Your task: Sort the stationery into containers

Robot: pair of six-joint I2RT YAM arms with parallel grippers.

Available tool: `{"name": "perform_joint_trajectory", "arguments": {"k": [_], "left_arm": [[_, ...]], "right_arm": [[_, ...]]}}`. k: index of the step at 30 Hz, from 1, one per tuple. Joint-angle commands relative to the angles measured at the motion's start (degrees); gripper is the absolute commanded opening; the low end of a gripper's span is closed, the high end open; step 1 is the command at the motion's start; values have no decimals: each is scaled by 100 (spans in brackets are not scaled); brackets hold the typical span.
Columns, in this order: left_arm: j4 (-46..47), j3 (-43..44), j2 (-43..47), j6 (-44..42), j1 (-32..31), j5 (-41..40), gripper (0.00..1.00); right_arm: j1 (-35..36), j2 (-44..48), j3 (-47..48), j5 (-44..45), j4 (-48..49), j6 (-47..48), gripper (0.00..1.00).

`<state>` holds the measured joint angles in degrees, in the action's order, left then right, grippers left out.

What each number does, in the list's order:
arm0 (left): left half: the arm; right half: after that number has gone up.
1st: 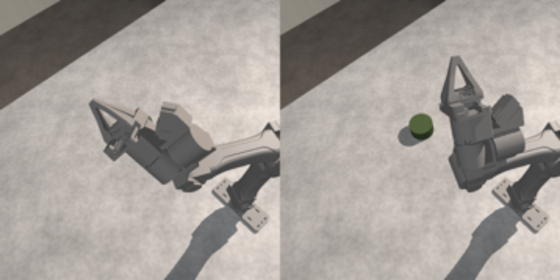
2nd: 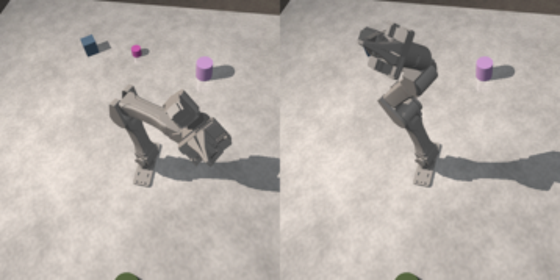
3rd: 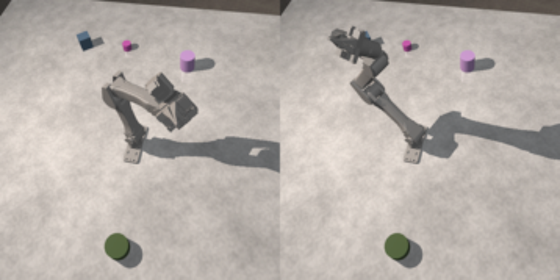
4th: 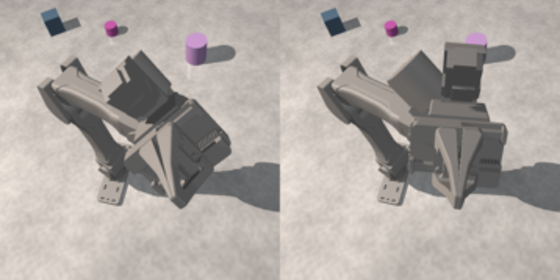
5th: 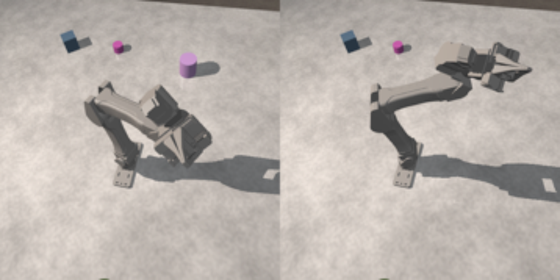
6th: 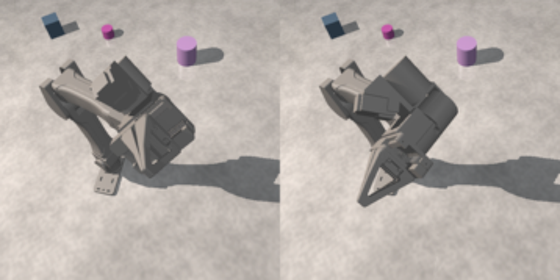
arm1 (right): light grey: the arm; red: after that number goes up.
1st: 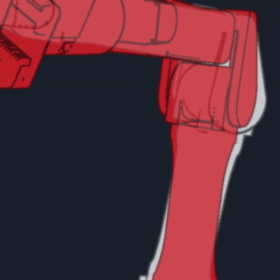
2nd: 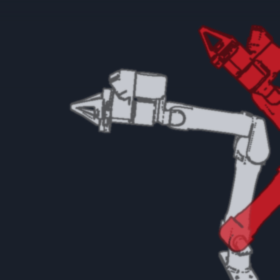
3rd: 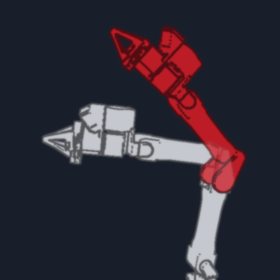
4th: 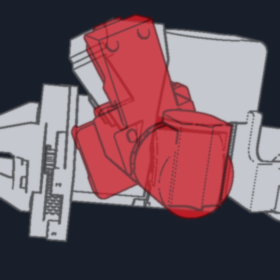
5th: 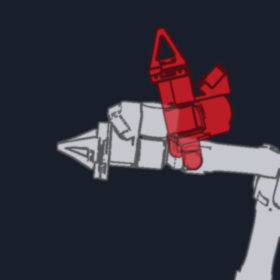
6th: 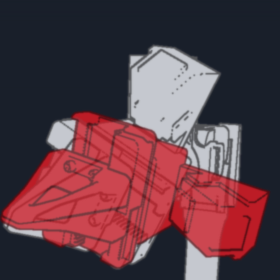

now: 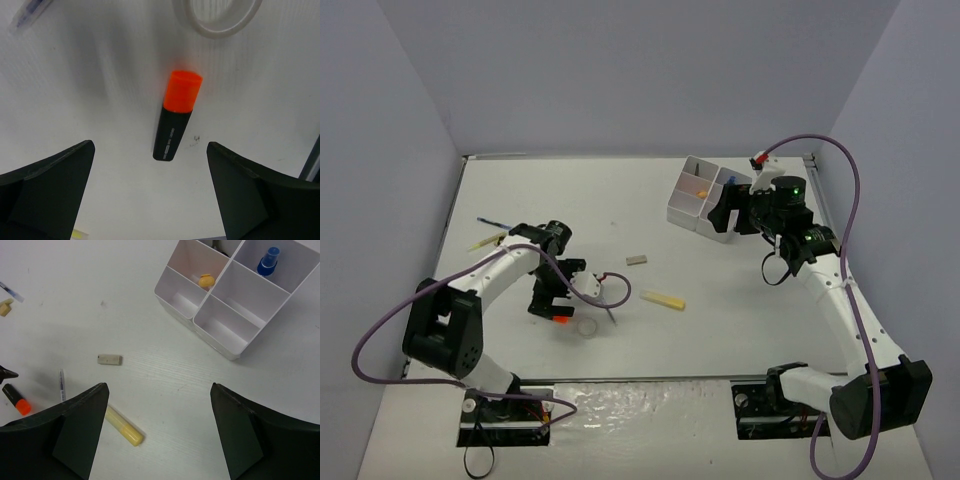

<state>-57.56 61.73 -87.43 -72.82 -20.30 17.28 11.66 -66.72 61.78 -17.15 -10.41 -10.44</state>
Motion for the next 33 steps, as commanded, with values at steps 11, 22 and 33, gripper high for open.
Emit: {"name": "perform_joint_trajectory", "arguments": {"k": [11,22,33], "left_arm": [[1205,-921,-360,-251,-293,-235,85],[1496,-915,-590,434,-310,-89,0],[1038,2197,-1428,2757,309,499,0]], "right_arm": [[12,282,7,51,194,10,80],[12,422,5,158,138,31,80],[3,352,-53,240,128,25,80]]}}
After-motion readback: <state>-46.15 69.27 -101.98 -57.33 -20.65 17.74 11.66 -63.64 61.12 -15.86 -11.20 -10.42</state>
